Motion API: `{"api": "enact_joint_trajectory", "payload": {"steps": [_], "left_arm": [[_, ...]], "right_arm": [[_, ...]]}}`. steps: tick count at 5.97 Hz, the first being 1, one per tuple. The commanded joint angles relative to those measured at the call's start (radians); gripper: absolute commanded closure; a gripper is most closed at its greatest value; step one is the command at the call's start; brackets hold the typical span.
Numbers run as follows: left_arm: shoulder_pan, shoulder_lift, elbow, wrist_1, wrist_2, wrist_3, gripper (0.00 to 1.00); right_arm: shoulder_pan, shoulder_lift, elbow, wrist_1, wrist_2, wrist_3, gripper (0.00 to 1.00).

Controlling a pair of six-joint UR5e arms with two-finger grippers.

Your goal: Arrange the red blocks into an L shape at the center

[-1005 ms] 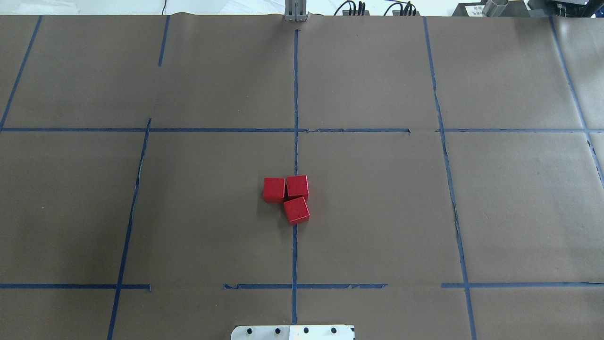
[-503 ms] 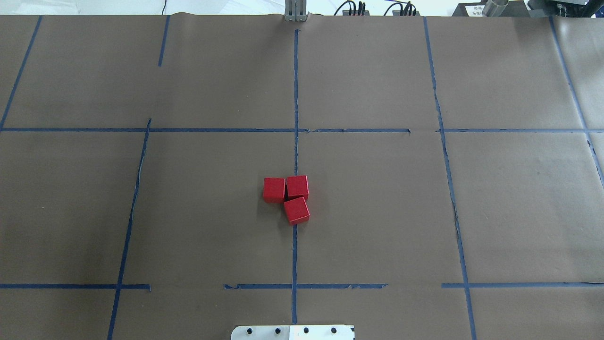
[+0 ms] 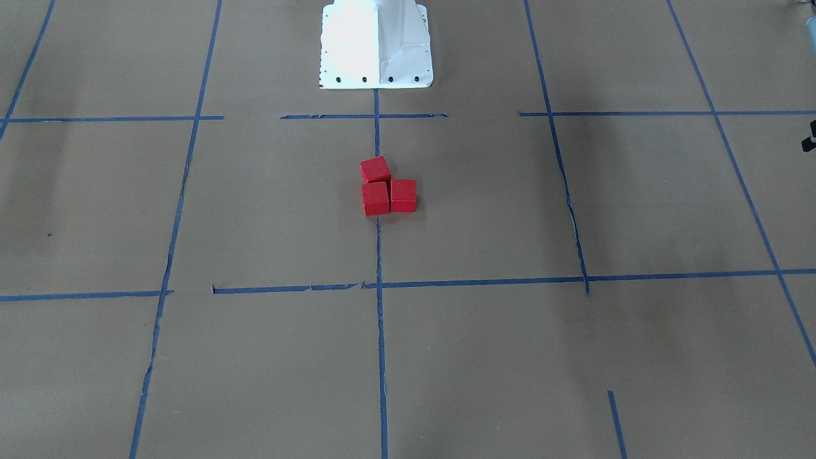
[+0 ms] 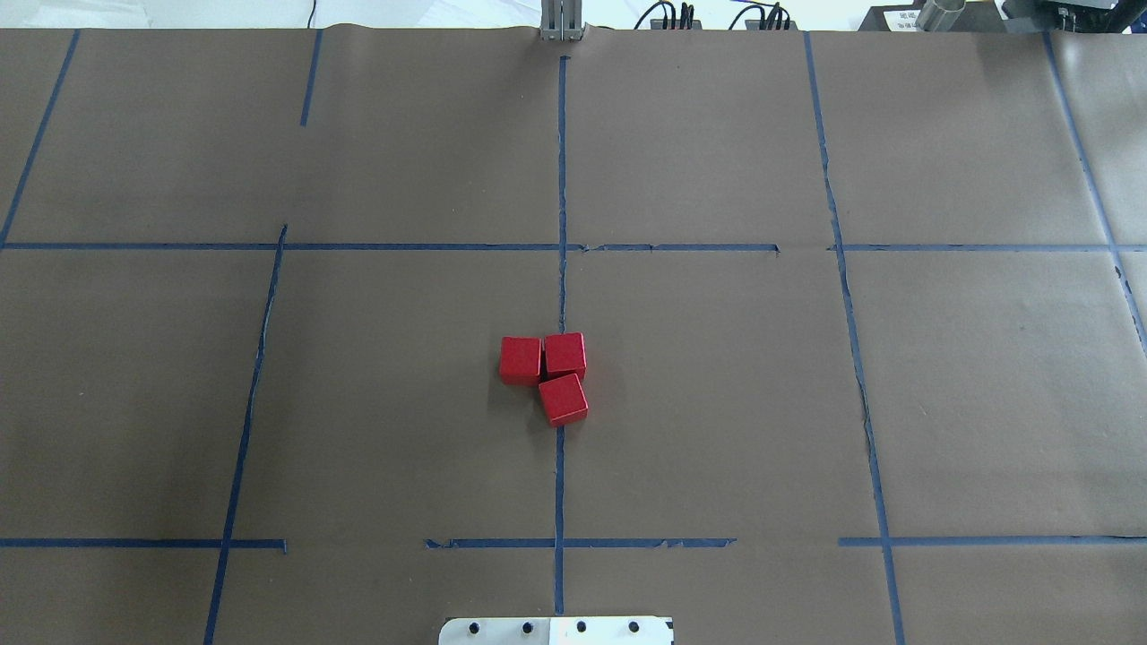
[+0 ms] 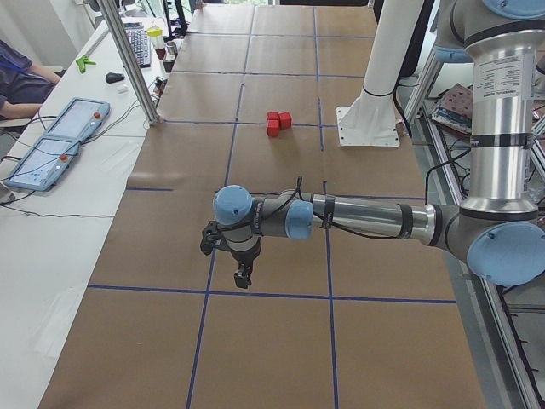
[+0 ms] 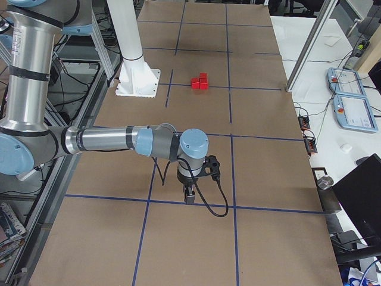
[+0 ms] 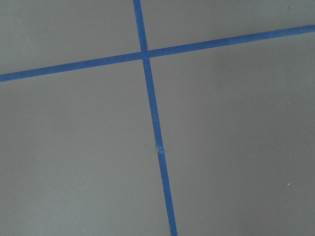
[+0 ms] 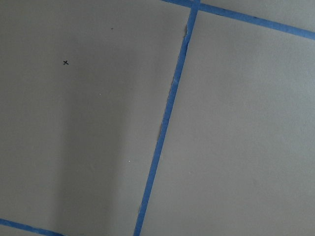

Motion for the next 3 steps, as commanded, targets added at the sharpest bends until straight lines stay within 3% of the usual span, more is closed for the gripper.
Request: {"api": "enact_joint_trajectory", "payload": {"steps": [1,3], "left_arm": [[0.0,0.001,0.012,0.003,0.001,0.002,0.0],[0.002,0.015,0.003,0.003,0.001,0.001,0.0]], "right_arm": [[0.0,0.001,-0.005,0.0,0.003,0.001,0.0],[0.0,0.0,-0.006,-0.001,0.008,0.001,0.0]]}}
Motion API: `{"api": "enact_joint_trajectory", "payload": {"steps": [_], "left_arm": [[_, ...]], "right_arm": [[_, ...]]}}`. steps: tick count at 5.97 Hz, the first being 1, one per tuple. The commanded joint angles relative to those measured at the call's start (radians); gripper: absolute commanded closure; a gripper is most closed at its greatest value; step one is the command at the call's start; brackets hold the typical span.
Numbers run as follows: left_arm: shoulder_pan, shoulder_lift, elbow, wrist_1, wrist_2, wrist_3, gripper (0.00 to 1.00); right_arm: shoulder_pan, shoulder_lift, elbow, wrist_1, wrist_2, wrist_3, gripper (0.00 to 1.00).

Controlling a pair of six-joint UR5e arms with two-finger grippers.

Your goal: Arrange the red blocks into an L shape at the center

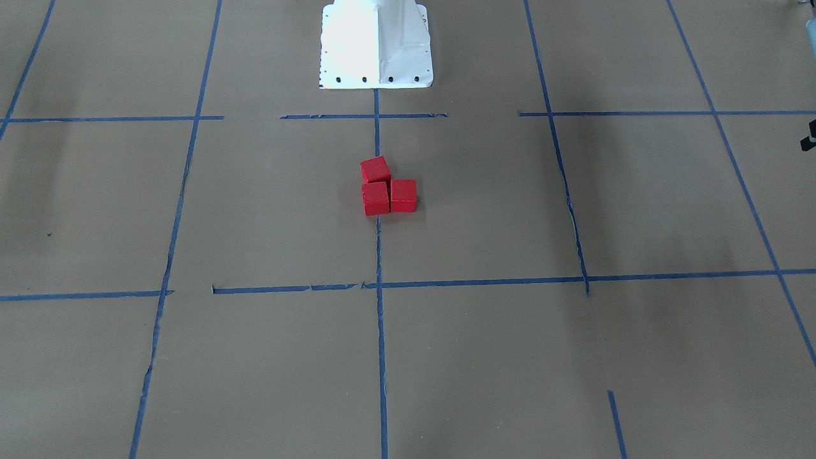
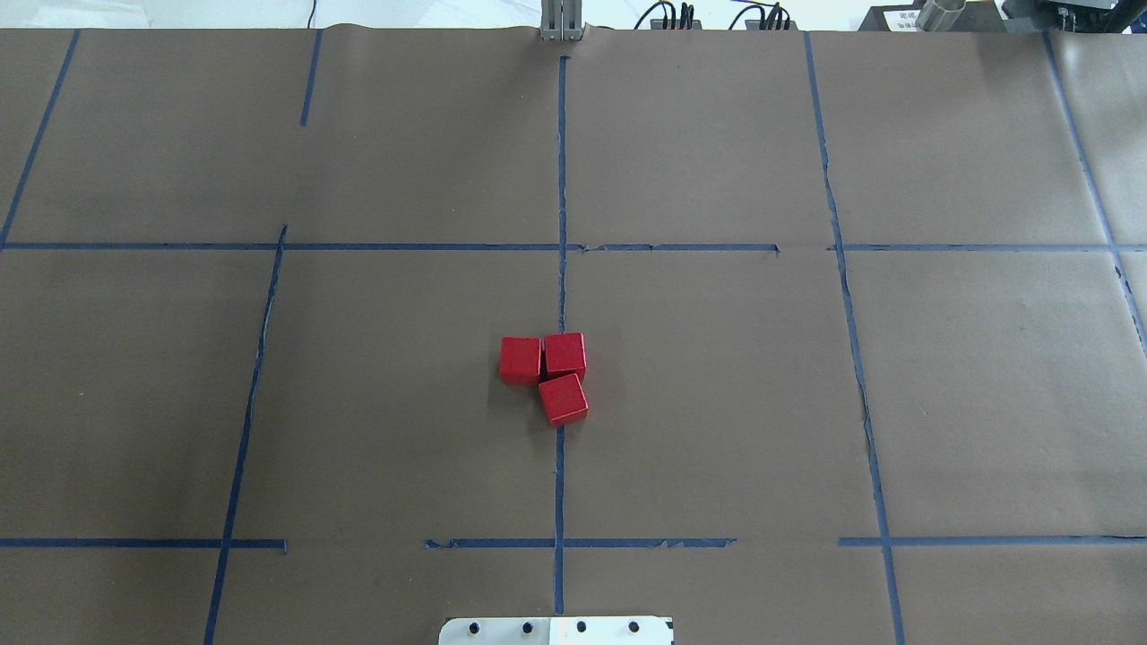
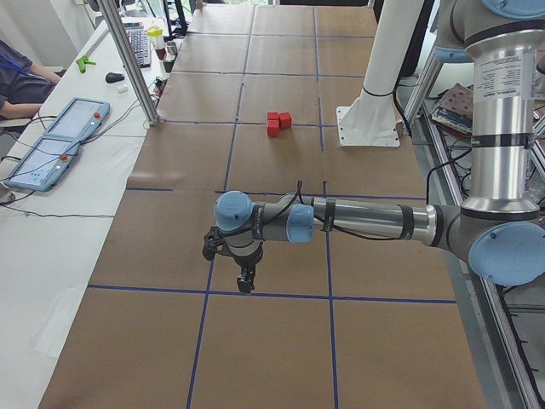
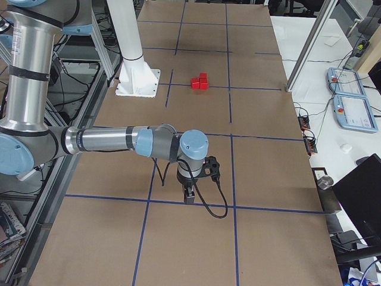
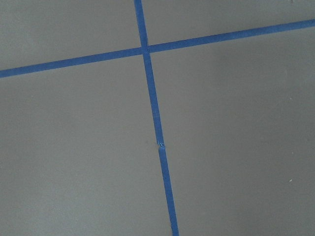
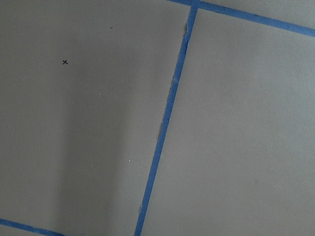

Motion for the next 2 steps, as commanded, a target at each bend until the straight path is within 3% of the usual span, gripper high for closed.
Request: {"api": "enact_joint_trajectory", "payload": {"steps": [1,2], "left_arm": [[0.0,0.007,-0.005,0.0,0.001,0.0,0.0],[0.0,0.007,-0.005,0.0,0.001,0.0,0.0]], "right_arm": [[0.0,-0.001,-0.002,-0.001,0.002,0.0,0.0],[0.0,-0.001,-0.002,-0.001,0.002,0.0,0.0]]}}
